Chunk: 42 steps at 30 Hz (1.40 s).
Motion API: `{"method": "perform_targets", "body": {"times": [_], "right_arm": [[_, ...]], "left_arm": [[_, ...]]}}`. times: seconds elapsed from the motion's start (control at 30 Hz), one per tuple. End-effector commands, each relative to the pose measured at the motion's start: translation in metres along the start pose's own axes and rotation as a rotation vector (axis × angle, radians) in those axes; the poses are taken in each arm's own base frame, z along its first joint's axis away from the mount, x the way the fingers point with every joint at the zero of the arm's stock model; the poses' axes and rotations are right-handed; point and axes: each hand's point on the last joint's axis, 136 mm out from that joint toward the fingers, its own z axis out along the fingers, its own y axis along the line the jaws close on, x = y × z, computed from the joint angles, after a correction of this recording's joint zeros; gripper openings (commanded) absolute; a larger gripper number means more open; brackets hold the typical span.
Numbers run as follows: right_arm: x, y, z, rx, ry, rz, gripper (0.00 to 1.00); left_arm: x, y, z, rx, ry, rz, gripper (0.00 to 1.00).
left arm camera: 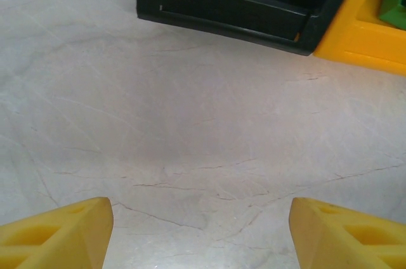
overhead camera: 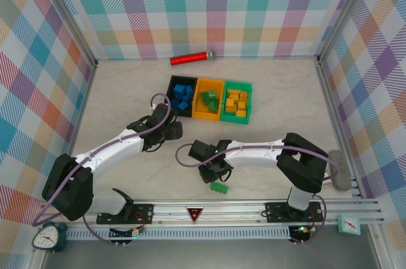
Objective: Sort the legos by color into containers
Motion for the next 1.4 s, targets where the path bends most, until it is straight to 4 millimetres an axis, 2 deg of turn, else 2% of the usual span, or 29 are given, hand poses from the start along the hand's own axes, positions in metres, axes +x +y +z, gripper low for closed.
{"method": "perform_targets", "body": {"times": [0.0,0.13,0.23,0.33,0.53,0.67,0.73,0.93,1.03,1.13,1.23,1.37], "right_arm": [[-0.020,0.007,-0.008,-0.016,-0.044,0.031,0.36],[-0.050,0.004,-0.018,-0.083,-0.123,0.101,0.35],[-0.082,-0.001,-0.033,-0.139,-0.208,0.131,0.35],[-0.115,-0.014,-0.046,-0.177,-0.281,0.154,0.35],[-0.176,-0.046,-0.057,-0.239,-0.365,0.212,0.35],[-0.221,-0.078,-0.068,-0.213,-0.430,0.241,0.35],[-0.242,-0.092,-0.070,-0.202,-0.447,0.256,0.35],[-0.297,-0.127,-0.065,-0.126,-0.476,0.289,0.40],[-0.313,-0.140,-0.056,-0.115,-0.451,0.316,0.50],[-0.317,-0.139,-0.054,-0.127,-0.442,0.317,0.60],[-0.313,-0.134,-0.060,-0.152,-0.460,0.315,0.61],[-0.299,-0.131,-0.071,-0.162,-0.477,0.293,0.62]], "left_arm": [[0.001,0.010,-0.004,-0.018,-0.012,-0.021,0.73],[0.011,0.016,-0.007,-0.021,-0.005,-0.036,0.73],[0.024,0.020,-0.007,-0.004,0.011,-0.059,0.73],[0.039,0.024,-0.007,0.010,0.041,-0.078,0.73],[0.066,0.023,-0.012,0.083,0.094,-0.121,0.73],[0.076,0.001,-0.022,0.271,0.086,-0.115,0.73],[0.074,-0.013,-0.028,0.369,0.065,-0.114,0.73],[0.087,-0.033,-0.041,0.477,0.107,-0.046,0.73],[0.091,-0.042,-0.046,0.507,0.113,-0.020,0.73],[0.093,-0.049,-0.050,0.515,0.112,0.009,0.74],[0.095,-0.055,-0.052,0.521,0.115,0.035,0.78],[0.099,-0.064,-0.052,0.547,0.126,0.068,0.80]]}}
